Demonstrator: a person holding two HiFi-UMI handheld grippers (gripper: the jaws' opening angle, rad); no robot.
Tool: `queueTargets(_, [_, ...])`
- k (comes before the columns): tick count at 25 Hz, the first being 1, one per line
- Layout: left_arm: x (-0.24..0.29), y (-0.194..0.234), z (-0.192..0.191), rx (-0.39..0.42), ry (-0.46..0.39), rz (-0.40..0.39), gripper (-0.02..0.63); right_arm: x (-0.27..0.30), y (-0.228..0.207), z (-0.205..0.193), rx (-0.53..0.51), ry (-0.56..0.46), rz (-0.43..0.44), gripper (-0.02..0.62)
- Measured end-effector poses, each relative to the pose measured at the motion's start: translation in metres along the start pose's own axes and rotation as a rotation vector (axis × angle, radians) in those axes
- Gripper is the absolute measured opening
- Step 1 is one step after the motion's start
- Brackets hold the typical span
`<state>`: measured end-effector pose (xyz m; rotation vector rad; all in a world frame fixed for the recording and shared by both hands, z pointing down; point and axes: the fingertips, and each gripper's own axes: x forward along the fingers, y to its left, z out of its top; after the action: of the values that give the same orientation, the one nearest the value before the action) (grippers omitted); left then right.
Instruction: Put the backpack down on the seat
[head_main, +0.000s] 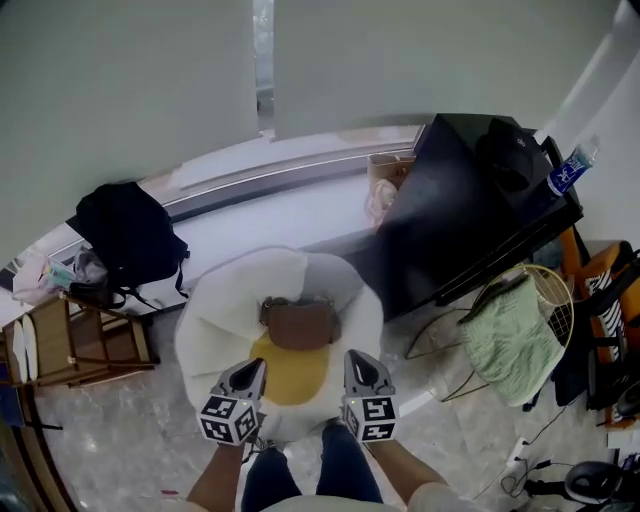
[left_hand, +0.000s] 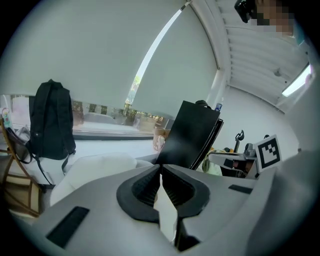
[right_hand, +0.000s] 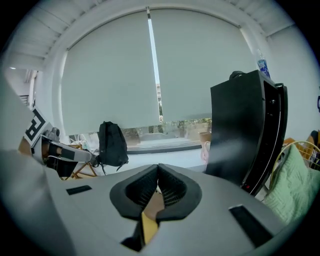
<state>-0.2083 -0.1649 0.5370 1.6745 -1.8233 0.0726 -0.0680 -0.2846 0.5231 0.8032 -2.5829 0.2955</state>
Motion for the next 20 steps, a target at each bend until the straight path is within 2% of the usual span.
queueTargets(11, [-0.052,-0.042,0.043,0.028,-0.051,-0.029,0.043,-0.058,0.019,0.05,-0.005,-0.054,0.002,0.031])
queueTargets(16, [-0.075,-0.058,0.063,0.097,-0.077,-0.035,0.043,-0.085,0.023,0.08,-0.033,-0.116,0.015,0.031])
queueTargets(20, [-0.089,-0.072,0.078,0.098,-0.115,-0.056,0.043,-0.105,0.022,0.088,-0.01,-0.116,0.029,0.031])
